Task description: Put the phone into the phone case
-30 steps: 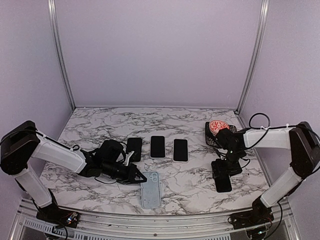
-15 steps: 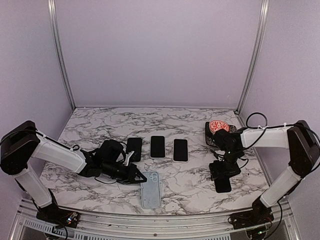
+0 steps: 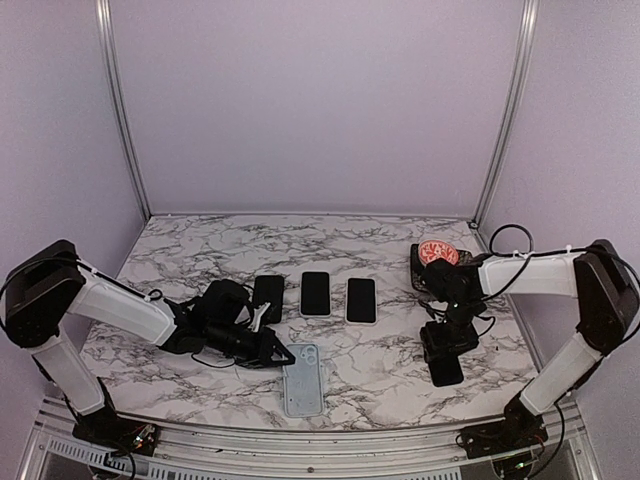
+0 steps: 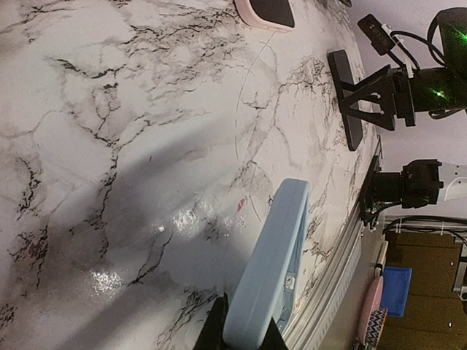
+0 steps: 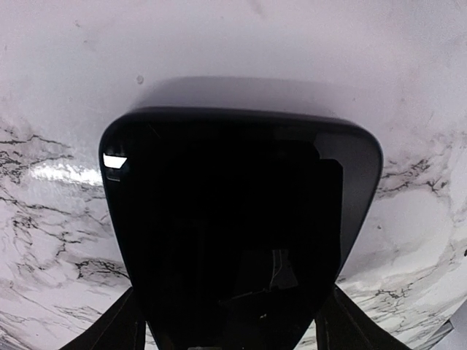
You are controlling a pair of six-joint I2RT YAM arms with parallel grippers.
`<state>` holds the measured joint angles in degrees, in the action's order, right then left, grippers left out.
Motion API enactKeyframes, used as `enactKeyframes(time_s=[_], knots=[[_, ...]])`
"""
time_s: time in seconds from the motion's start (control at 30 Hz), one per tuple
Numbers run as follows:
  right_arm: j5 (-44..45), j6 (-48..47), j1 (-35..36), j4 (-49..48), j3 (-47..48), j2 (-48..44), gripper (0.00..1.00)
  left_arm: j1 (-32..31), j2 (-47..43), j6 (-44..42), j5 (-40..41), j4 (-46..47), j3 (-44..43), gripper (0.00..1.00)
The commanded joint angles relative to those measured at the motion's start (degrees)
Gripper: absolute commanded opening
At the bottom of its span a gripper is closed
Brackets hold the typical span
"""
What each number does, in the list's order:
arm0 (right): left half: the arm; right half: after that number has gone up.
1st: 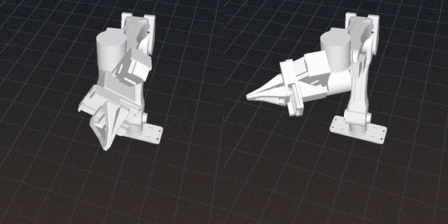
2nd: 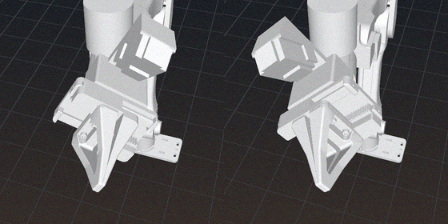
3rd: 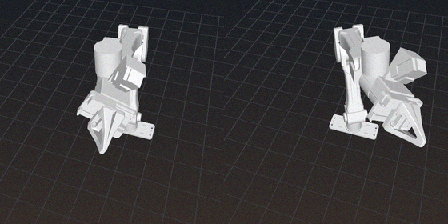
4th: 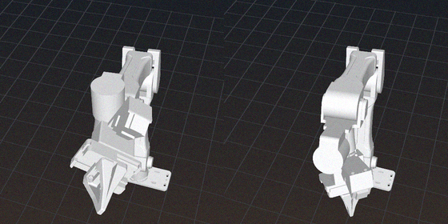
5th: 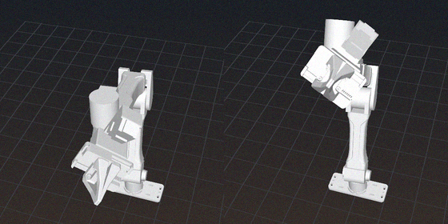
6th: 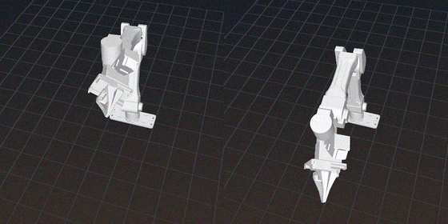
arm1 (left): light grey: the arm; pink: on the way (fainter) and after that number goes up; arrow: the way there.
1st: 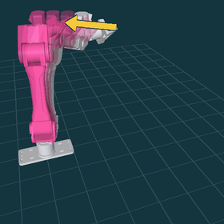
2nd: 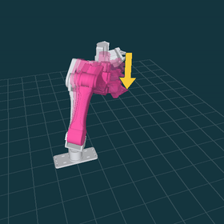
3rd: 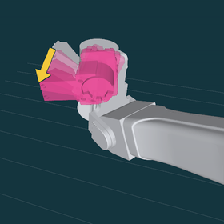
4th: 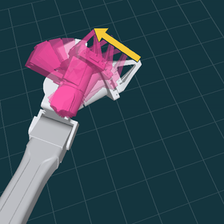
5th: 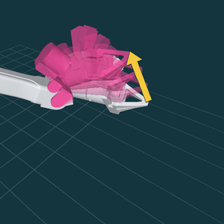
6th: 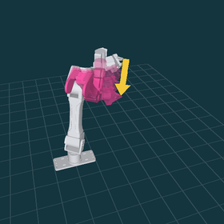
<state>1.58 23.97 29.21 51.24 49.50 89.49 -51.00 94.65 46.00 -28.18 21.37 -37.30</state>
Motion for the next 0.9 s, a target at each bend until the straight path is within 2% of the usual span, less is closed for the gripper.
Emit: enactKeyframes(time_s=[0.0,0.17,0.33,0.6,0.77,0.87], knots=[[3.52,1.88,2.77,0.05,4.02,-2.81,0.41,-0.28,2.93,1.16,0.31,1.6,-3.0,0.0],[8.33,5.71,7.06,-3.58,5.67,-7.65,0.39,-0.26,4.81,5.73,1.68,6.38,-3.5,0.0],[13.65,10.26,14.2,-9.39,7.67,-10.82,0.36,-0.34,8.78,8.27,3.08,8.25,-5.13,0.0],[23.3,17.06,28.35,-16.74,12.78,-7.77,0.34,-0.9,11.43,10.41,5.58,8.57,-6.18,0.0],[26.67,20.65,35.93,-18.79,17.54,-1.64,0.33,-1.11,8.62,10.17,8.12,8.58,-4.14,0.2],[30.95,23.36,40.67,-16.37,22.45,2.57,0.33,-1.17,4.0,8.68,12.0,6.45,-2.6,0.42]])
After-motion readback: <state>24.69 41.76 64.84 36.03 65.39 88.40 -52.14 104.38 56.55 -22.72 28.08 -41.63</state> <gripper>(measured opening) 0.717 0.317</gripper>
